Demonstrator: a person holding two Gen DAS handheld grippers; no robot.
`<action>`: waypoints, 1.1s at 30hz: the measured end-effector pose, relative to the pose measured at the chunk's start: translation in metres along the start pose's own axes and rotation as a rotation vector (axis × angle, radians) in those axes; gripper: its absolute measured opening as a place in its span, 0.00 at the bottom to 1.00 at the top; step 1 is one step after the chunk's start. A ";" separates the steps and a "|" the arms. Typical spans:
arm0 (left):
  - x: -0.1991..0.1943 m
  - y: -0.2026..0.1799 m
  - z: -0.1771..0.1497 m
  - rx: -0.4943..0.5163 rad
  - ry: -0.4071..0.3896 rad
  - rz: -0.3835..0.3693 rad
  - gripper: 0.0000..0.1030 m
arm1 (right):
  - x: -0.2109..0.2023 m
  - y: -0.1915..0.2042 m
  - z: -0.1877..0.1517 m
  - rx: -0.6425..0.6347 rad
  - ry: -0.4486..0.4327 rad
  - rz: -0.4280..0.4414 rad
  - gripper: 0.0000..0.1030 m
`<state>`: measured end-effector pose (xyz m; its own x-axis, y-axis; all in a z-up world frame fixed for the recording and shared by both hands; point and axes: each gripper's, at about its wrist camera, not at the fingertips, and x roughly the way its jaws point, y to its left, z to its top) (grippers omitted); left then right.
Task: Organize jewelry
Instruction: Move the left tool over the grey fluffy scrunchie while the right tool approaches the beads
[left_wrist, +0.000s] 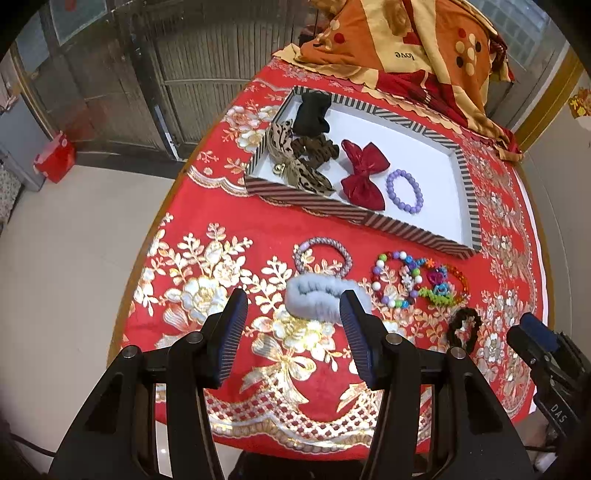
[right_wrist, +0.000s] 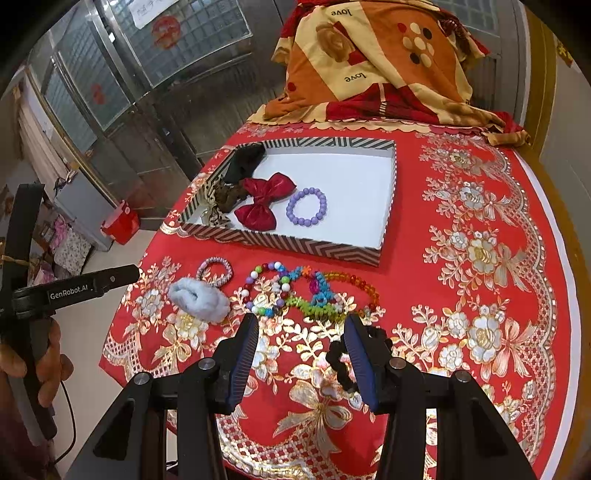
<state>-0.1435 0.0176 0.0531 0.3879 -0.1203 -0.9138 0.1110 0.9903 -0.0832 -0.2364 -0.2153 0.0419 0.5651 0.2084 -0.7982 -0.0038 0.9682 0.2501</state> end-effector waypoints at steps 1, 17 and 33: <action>0.000 0.000 -0.001 -0.002 0.003 -0.003 0.50 | 0.000 0.000 -0.001 0.000 0.001 -0.002 0.45; 0.023 0.010 -0.010 -0.068 0.103 -0.125 0.58 | 0.014 -0.012 -0.009 0.021 0.054 -0.003 0.45; 0.043 0.028 -0.005 -0.130 0.165 -0.126 0.58 | 0.071 -0.014 0.022 -0.031 0.096 0.018 0.33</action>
<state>-0.1283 0.0409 0.0095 0.2224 -0.2412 -0.9446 0.0266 0.9701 -0.2414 -0.1783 -0.2175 -0.0063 0.4829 0.2371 -0.8430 -0.0400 0.9676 0.2492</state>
